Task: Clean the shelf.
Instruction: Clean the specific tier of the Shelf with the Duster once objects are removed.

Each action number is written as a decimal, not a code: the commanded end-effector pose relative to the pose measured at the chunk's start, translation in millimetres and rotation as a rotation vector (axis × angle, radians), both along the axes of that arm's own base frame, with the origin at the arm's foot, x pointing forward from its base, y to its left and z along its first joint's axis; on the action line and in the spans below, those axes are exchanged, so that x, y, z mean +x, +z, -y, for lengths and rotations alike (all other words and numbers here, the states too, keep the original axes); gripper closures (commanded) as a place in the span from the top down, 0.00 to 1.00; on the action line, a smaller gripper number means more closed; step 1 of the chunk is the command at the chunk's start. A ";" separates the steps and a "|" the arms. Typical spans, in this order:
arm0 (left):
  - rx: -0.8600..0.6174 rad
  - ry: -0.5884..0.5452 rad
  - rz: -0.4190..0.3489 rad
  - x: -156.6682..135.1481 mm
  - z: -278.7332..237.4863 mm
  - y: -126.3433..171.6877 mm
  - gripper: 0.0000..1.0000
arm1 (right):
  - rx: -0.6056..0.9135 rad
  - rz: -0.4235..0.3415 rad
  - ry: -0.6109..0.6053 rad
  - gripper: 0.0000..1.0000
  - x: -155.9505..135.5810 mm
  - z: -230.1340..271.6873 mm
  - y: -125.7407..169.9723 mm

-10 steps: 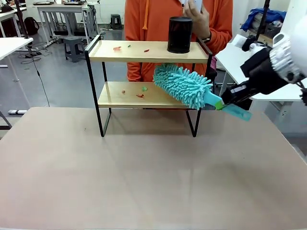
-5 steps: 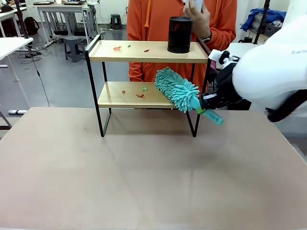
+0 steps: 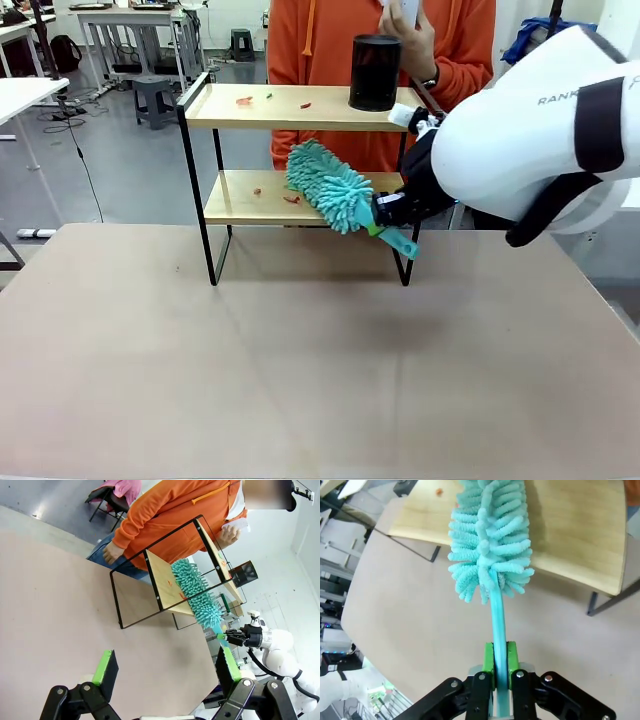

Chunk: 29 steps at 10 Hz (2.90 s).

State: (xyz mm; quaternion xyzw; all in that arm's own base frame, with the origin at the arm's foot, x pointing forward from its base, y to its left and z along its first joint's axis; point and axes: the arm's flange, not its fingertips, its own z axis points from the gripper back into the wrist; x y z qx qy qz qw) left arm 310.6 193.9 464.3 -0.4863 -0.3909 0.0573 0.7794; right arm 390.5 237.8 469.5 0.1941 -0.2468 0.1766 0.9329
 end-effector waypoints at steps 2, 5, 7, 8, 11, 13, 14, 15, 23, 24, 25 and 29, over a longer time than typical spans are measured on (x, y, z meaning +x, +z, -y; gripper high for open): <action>0.000 0.000 0.030 1.5 1.0 -0.1 1.00 | 0.030 -0.036 0.148 0.12 6.4 -12.7 -3.5; 0.000 0.000 0.030 1.5 1.0 -0.1 1.00 | 0.043 -0.132 0.311 0.12 0.9 0.0 1.7; 0.000 0.000 0.030 1.5 1.0 -0.1 1.00 | 0.029 -0.182 0.510 0.12 -13.5 25.9 10.9; 0.000 0.000 0.030 1.5 1.0 -0.1 1.00 | 0.049 -0.222 0.620 0.12 -23.7 42.3 16.9; 0.000 0.000 0.030 1.5 1.0 -0.1 1.00 | 0.211 -0.236 0.678 0.12 -47.3 99.6 24.8; 0.000 0.000 0.030 1.5 1.0 -0.1 1.00 | 0.277 -0.257 0.694 0.12 -52.5 112.8 18.7; 0.000 0.000 0.030 1.5 1.0 -0.1 1.00 | 0.310 -0.279 0.729 0.12 -59.1 124.0 23.3; 0.000 0.000 0.030 1.5 1.0 -0.1 1.00 | 0.335 -0.285 0.738 0.12 -70.4 149.7 35.2; 0.000 0.000 0.030 1.5 1.0 -0.1 1.00 | 0.921 0.160 -0.167 0.12 -171.8 379.2 19.0; 0.000 0.000 0.030 1.5 1.0 -0.1 1.00 | 0.844 0.017 -0.308 0.12 -162.5 377.9 11.9; 0.000 0.000 0.030 1.5 1.0 -0.1 1.00 | 0.782 -0.158 -0.322 0.12 -152.2 370.6 6.1; 0.000 0.000 0.030 1.5 1.0 -0.1 1.00 | 0.693 -0.247 -0.345 0.12 -122.1 393.9 4.0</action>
